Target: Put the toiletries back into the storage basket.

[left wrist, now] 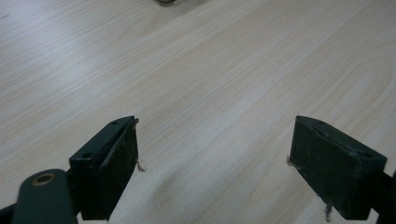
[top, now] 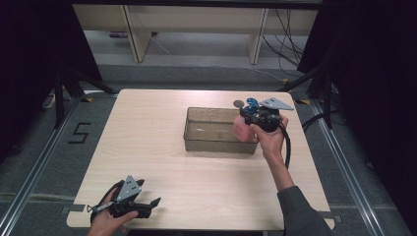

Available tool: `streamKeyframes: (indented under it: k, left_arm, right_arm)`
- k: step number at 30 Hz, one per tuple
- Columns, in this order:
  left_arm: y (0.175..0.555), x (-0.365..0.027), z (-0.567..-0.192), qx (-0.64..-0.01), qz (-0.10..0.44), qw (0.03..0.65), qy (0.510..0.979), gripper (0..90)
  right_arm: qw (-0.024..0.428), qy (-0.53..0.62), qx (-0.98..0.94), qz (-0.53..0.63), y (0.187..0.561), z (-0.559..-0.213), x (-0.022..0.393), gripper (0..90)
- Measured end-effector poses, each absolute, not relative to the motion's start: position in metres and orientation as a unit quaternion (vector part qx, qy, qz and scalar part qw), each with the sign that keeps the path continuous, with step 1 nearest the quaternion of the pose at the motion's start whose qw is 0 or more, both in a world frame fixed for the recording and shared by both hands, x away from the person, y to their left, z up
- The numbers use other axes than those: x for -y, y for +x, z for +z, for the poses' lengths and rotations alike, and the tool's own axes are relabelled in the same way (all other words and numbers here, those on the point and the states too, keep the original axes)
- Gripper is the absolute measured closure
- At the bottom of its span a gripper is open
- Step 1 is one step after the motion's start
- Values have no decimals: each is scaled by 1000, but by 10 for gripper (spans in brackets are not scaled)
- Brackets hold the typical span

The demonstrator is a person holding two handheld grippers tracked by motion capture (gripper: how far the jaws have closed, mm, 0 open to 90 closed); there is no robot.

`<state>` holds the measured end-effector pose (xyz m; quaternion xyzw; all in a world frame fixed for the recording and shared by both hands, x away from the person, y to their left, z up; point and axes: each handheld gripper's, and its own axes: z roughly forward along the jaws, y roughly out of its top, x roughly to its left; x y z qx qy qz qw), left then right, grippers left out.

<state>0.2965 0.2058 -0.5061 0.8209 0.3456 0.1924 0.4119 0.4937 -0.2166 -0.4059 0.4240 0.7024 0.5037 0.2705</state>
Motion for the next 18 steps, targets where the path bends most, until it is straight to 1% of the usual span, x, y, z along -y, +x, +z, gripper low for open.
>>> streamKeyframes:
  k: [1,2,4,6,7,8,9,10,11,13,16,17,18]
  left_arm:
    - [297,-208,-505,-338,200,399,828,150]
    - [298,-208,-506,-332,202,398,831,150]
    - [297,-207,-505,-345,193,404,824,150]
    - [296,-206,-506,-348,192,412,820,150]
    - [296,-208,-505,-341,193,403,827,150]
    - [296,-207,-506,-346,193,404,824,150]
    - [296,-206,-506,-349,191,413,819,150]
    - [297,-207,-506,-348,192,409,821,150]
    - [297,-206,-506,-350,192,414,818,151]
    - [296,-207,-506,-343,192,405,826,150]
    - [297,-207,-505,-349,195,409,820,150]
    - [297,-208,-505,-345,196,405,824,150]
    - [296,-206,-506,-351,193,413,818,150]
  right_arm:
    - [272,426,-700,504,494,-408,216,535]
    - [259,436,-701,502,493,-408,215,535]
    - [259,439,-700,499,493,-411,214,535]
    - [276,423,-711,490,495,-413,215,535]
    - [254,438,-706,495,494,-415,212,535]
    - [249,440,-705,497,494,-416,212,535]
    - [269,425,-712,490,496,-417,214,535]
    - [256,432,-713,490,496,-418,213,535]
    - [265,426,-712,492,496,-419,213,535]
    - [255,434,-713,489,496,-421,213,535]
    - [260,430,-711,492,497,-424,214,535]
    - [254,437,-714,484,496,-424,214,535]
    - [258,432,-716,484,497,-426,215,535]
